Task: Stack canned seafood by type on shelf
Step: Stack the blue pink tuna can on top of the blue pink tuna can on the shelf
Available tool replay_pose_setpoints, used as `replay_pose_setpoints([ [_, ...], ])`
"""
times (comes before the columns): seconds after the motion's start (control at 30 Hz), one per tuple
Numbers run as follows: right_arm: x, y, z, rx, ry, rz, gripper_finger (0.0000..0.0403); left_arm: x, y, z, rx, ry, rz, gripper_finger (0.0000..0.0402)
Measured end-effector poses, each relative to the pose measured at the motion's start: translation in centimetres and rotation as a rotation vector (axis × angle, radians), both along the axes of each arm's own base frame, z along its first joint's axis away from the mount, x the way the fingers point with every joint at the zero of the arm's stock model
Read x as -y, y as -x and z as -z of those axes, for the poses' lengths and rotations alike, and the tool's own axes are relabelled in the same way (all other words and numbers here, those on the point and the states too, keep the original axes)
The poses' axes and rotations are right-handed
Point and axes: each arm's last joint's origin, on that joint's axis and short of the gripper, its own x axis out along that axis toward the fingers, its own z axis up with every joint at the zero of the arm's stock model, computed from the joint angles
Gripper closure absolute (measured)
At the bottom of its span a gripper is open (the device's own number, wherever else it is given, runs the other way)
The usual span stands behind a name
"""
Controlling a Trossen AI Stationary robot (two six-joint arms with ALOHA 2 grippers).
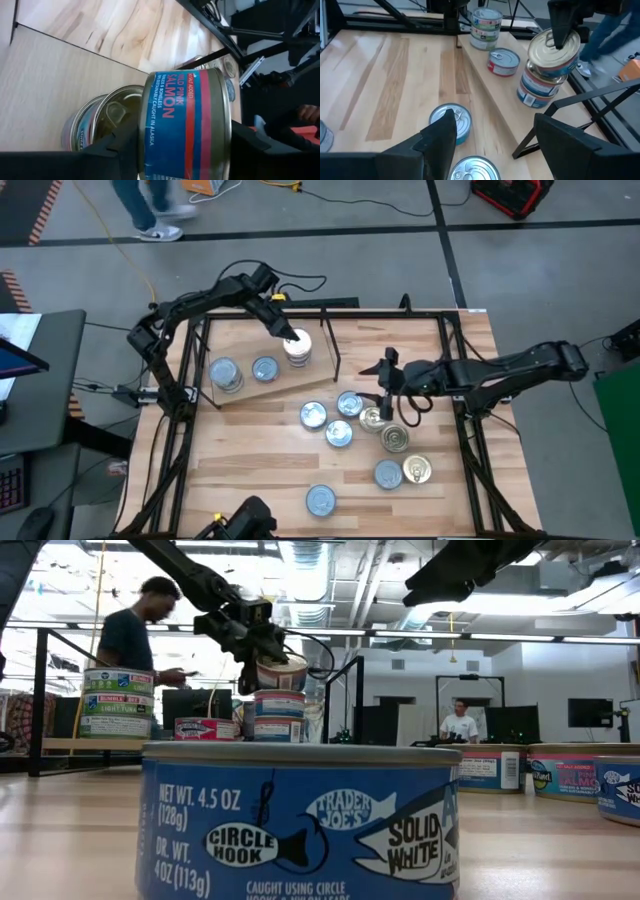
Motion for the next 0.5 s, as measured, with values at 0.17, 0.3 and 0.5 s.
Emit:
replay_pose_setpoints([
  [0.17,-0.04,-0.77,0.83,-0.034,0.008,0.000,0.0111,0.18,-0.19,0.25,-0.029,-0.022,-0.004,0.0149],
  [0.3,-0.06,-0.88,0.94,-0.036,0.008,0.000,0.0111,0.20,-0.20,0.28,-0.025,-0.062,0.017,0.0116],
  [0.5,-0.08,-0.81,0.79,-0.027,0.007,-0.001,0.0111,0.31,0.01,-0.25,-0.010,-0.160,0.049,0.0080],
])
